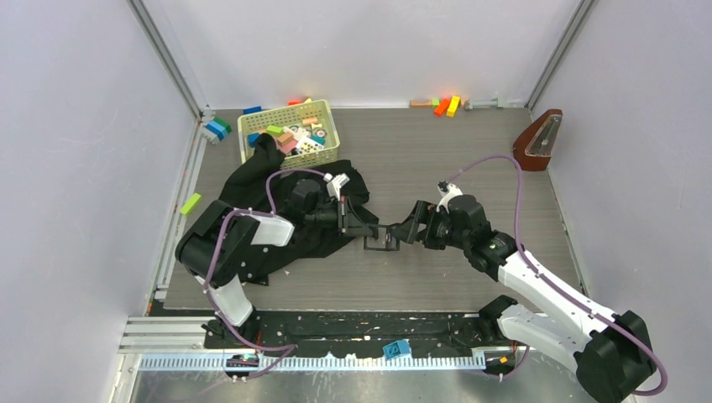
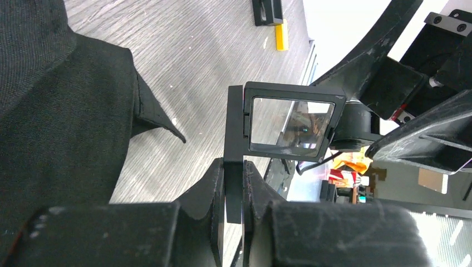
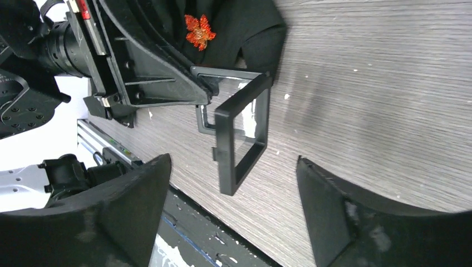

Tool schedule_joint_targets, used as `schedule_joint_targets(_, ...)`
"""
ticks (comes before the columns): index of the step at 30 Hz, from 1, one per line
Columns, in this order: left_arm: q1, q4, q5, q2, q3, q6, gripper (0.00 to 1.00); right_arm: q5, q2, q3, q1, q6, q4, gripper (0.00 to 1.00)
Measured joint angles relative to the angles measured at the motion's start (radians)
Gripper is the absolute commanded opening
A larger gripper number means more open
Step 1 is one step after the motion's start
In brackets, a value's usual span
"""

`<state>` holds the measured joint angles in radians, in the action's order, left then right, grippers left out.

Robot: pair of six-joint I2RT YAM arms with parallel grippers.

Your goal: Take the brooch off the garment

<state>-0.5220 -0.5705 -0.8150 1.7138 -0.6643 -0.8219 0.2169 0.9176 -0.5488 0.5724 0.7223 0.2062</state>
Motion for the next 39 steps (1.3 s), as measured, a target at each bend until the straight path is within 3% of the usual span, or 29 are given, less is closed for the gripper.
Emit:
schedule_joint_targets(7,0.001,-0.073,-0.029,0.082,0.0,-0.062,0.05,0.049,0.011,0.001,-0.03,0.008,0.024,0.55)
schedule_joint_targets(24,0.001,-0.092,-0.052,0.095,-0.001,-0.07,0.08,0.126,0.098,-0.005,-0.03,0.011,0.024,0.28)
schedule_joint_targets(27,0.001,-0.092,-0.053,0.095,-0.001,-0.069,0.18,0.138,0.117,-0.006,-0.03,0.013,0.015,0.21)
schedule_joint_targets(29,0.001,-0.092,-0.053,0.095,-0.001,-0.069,0.31,0.145,0.123,-0.008,-0.03,0.014,0.01,0.17)
schedule_joint_targets(35,0.001,-0.078,-0.052,0.092,-0.003,-0.052,0.59,0.147,0.124,-0.037,-0.03,0.014,0.033,0.13)
schedule_joint_targets(39,0.001,0.025,-0.023,0.045,-0.005,0.01,0.63,0.12,0.124,-0.102,-0.03,0.01,0.13,0.13)
